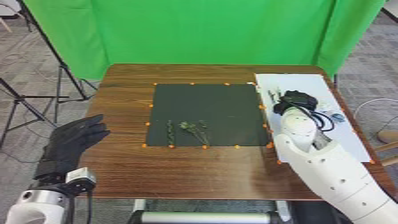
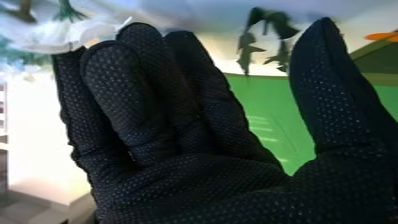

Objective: Arrange flowers

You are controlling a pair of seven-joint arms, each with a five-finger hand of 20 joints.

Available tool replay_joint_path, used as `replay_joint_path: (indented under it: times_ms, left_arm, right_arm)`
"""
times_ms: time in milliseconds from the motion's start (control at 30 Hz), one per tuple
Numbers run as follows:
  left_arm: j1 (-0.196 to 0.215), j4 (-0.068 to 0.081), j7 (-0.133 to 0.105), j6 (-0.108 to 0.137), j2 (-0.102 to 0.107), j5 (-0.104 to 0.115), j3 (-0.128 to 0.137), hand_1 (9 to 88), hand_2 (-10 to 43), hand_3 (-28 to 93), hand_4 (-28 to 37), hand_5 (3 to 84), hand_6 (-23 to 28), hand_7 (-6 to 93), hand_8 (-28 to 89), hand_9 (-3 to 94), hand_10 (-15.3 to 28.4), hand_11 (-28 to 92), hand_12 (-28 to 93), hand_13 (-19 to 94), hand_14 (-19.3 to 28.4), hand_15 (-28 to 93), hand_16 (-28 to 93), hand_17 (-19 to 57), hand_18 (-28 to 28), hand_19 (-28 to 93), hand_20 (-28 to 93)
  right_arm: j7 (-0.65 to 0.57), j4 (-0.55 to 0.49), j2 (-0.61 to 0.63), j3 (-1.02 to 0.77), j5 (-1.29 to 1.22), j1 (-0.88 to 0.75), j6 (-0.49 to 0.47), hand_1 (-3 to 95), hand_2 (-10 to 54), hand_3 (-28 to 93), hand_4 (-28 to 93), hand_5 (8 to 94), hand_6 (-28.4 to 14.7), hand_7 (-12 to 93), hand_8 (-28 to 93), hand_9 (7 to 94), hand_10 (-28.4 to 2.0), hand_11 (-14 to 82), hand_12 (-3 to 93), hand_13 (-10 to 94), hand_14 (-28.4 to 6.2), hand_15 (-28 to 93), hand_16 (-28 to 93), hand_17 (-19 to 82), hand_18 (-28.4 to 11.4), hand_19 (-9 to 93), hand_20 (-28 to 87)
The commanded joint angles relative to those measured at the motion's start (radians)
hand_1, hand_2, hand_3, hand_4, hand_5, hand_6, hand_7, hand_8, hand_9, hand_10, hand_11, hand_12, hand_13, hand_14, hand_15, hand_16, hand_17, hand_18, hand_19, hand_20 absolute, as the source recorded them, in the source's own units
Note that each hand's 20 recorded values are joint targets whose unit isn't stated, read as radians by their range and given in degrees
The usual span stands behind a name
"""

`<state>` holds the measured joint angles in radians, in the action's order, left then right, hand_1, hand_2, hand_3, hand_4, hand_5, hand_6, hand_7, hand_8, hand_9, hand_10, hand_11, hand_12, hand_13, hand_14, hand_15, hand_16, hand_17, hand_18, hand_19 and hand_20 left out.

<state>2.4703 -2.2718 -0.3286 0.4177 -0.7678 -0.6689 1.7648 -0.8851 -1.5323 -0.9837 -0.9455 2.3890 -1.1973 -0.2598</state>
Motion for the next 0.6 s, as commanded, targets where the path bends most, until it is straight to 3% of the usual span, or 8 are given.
replay_joint_path:
  times_ms: [33, 333, 600]
  left_arm:
    - [0.001, 0.002, 0.0, -0.009, -0.005, -0.001, -0.008, 28.1, 9.4, 79, -13.7, 47.5, 14.7, 14.5, -9, 40.5, 22.8, 39, 10, 30, 28.4, 62, -13, -8.4, 21.5, 59, 17]
    - [-0.007, 0.007, 0.0, -0.014, -0.003, -0.001, -0.015, 28.1, 9.4, 79, -13.6, 47.4, 14.7, 14.5, -9, 40.6, 22.8, 39, 10, 30, 28.4, 62, -13, -8.4, 21.4, 59, 17]
    - [-0.008, 0.007, 0.004, -0.017, -0.004, -0.003, -0.011, 28.1, 9.5, 79, -13.7, 47.4, 14.6, 14.6, -9, 40.6, 22.9, 39, 10, 30, 28.4, 62, -13, -8.4, 21.4, 59, 17]
  right_arm:
    - [0.01, 0.03, -0.04, 0.026, 0.051, 0.017, 0.005, 26.9, 0.1, 72, -24, 62.9, -13.8, 16, -9, 61.7, -24.5, 46.4, 21.2, 59, -19.7, 74, 17, 31, -28.4, 80, -15]
    - [0.026, 0.055, -0.082, 0.045, 0.079, 0.02, 0.01, 28.0, -0.6, 73, -24, 63.8, -12.2, 18, -9, 62.6, -23.8, 47.2, 21.4, 60, -18.9, 74, 18, 31, -28.4, 81, -15]
    - [0.014, 0.08, -0.095, 0.029, 0.091, 0.008, -0.018, 35.0, -3.5, 74, -25, 68.9, -8.0, 22, -11, 69.5, -20.0, 46.9, 21.5, 65, -15.7, 71, 18, 32, -28.4, 81, -14]
